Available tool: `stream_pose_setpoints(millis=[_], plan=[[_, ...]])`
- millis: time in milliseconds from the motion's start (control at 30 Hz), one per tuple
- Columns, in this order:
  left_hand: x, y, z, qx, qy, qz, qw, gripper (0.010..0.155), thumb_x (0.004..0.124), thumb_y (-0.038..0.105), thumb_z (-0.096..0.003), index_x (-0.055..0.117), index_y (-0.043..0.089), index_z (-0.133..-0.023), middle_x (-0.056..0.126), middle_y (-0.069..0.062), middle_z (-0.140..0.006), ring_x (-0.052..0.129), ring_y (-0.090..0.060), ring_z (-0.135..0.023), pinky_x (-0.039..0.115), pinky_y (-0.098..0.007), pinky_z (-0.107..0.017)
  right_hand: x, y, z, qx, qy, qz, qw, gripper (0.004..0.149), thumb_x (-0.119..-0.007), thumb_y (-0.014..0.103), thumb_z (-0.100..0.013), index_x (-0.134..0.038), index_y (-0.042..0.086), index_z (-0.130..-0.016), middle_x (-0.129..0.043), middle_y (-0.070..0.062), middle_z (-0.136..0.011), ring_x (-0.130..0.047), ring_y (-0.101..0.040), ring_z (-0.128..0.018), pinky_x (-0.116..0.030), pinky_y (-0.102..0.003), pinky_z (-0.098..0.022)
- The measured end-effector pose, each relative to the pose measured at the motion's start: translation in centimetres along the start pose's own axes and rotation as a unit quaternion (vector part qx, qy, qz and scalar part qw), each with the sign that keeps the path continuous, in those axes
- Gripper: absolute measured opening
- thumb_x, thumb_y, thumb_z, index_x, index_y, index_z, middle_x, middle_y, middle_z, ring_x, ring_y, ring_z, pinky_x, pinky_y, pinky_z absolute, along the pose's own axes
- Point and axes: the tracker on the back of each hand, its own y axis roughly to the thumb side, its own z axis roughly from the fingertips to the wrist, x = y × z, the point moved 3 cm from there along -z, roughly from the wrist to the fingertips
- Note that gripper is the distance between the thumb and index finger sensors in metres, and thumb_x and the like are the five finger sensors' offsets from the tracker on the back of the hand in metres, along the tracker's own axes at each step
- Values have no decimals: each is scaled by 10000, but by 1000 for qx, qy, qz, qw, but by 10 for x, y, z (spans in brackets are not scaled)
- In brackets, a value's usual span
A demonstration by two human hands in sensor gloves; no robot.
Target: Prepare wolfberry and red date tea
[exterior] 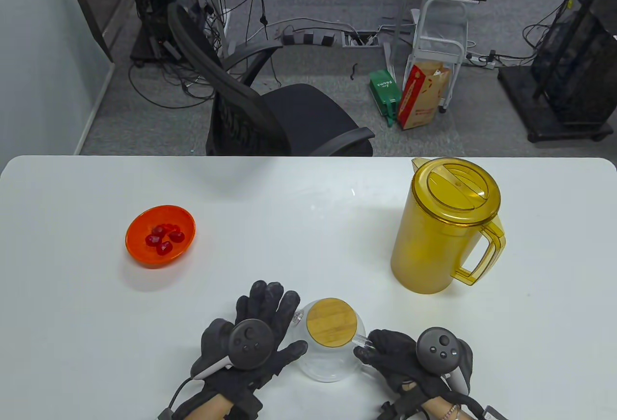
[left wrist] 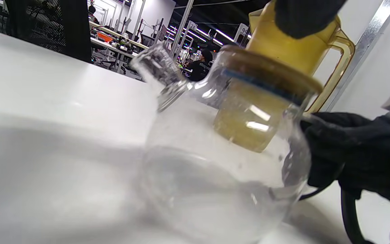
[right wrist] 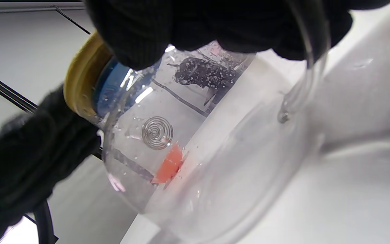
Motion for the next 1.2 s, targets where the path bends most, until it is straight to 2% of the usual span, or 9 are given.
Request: stream_pose_setpoints(millis=[167, 300, 467, 600, 700, 900, 1000, 1200], plan=[[-10, 31, -28, 31, -41, 9, 999, 846, 657, 635, -548, 252, 219, -1163, 154, -157, -1243, 61, -399, -1128, 150, -622, -754, 0, 0, 1, -1, -1, -2, 1000, 380, -841, 371, -484, -845, 8, -596, -878, -149, -468, -828, -414, -549, -664, -567, -451], [5, 46, -47, 50, -106, 3, 993, 898, 709, 655, -514, 282, 212, -1168, 133, -146, -1246, 35, -385, -1132, 125, -630, -752, 0, 0, 1, -1, 0, -2, 1000, 378, -841, 370, -486, -845, 8, -596, -878, -148, -468, -828, -414, -549, -665, -568, -450], [20, 51, -57, 53, -148, -41, 987, 928, 741, 658, -497, 271, 220, -1167, 130, -149, -1248, 38, -395, -1137, 128, -655, -745, 0, 0, 1, -2, 0, -1, 1000, 378, -841, 370, -487, -845, 7, -596, -877, -149, -468, -828, -414, -549, -665, -568, -450], [28, 47, -63, 38, -169, -39, 984, 918, 758, 637, -501, 245, 247, -1154, 144, -154, -1247, 63, -413, -1142, 141, -664, -746, 0, 0, 1, -2, -1, 0, 1000, 378, -840, 369, -489, -843, 7, -598, -877, -148, -470, -828, -413, -550, -665, -568, -449], [30, 43, -66, 39, -163, -18, 986, 913, 775, 628, -497, 247, 260, -1145, 186, -142, -1243, 127, -430, -1158, 180, -665, -755, 0, 0, 1, -4, -1, 0, 1000, 378, -839, 370, -490, -843, 8, -598, -876, -148, -471, -828, -412, -552, -665, -568, -450], [28, 43, -67, 47, -130, -9, 990, 917, 815, 617, -471, 317, 242, -1143, 304, -158, -1226, 355, -464, -1157, 355, -629, -791, 0, 0, 1, -4, -1, 3, 1000, 377, -837, 372, -491, -843, 10, -600, -877, -145, -472, -829, -411, -552, -666, -567, -447], [27, 43, -66, 51, -124, -7, 991, 929, 820, 610, -472, 313, 219, -1145, 315, -179, -1217, 375, -468, -1151, 371, -626, -790, 0, 0, 1, -4, -1, 3, 1000, 376, -837, 372, -491, -843, 12, -599, -876, -145, -472, -829, -410, -552, -666, -566, -448], [10, 49, -59, 73, -62, -12, 995, 954, 838, 617, -447, 357, 171, -1140, 372, -219, -1189, 473, -477, -1116, 429, -597, -793, 0, 0, 1, -4, -2, 3, 1000, 379, -837, 372, -492, -843, 9, -600, -876, -146, -472, -828, -412, -551, -666, -567, -447]])
